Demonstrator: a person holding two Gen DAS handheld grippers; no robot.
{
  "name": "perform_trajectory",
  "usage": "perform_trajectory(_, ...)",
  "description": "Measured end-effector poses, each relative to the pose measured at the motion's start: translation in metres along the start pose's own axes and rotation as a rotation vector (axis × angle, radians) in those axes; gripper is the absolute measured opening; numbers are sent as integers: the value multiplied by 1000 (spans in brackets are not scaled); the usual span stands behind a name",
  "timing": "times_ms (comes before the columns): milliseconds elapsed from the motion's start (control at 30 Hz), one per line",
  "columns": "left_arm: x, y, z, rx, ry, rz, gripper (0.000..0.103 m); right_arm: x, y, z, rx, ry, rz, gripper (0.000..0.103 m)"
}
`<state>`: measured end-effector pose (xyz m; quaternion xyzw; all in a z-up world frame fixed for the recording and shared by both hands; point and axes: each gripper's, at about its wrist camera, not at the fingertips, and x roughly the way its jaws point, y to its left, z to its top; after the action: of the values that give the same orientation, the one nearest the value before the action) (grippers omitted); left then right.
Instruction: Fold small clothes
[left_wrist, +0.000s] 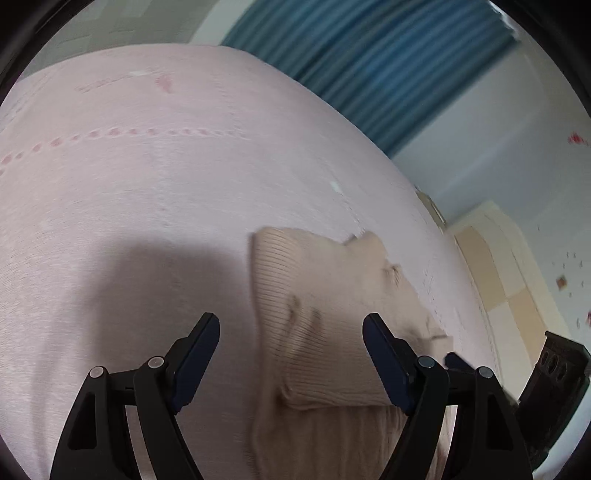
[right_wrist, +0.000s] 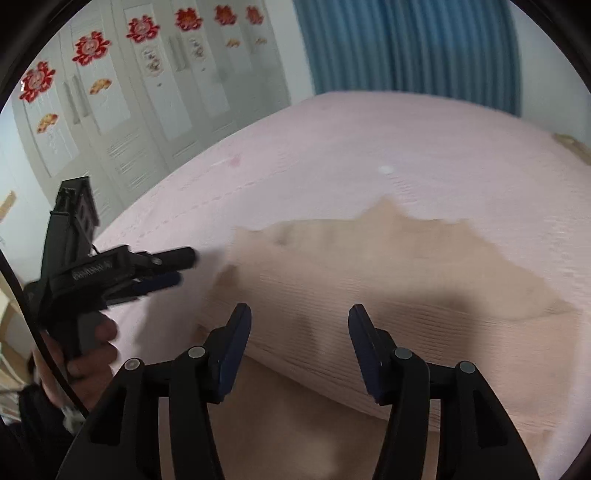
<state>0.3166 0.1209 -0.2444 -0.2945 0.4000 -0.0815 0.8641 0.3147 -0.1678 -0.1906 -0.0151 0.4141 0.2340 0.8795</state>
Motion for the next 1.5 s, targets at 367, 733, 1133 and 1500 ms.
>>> perform_trajectory(367, 30, -43, -14, 243, -39, 201, 40, -40, -131, -56, 326, -78, -75, 54)
perform_trajectory(733, 23, -50, -11, 265, -155, 257, 7, -64, -165, -66, 307, -50, -120, 54)
perform_trajectory(1133, 10, -75, 13, 300, -272, 272, 6, -59, -165, -66, 263, -13, -145, 54)
perform_trajectory(1500, 42, -47, 1, 262, -113, 348, 10, -35, -165, -56, 301, -14, -234, 54)
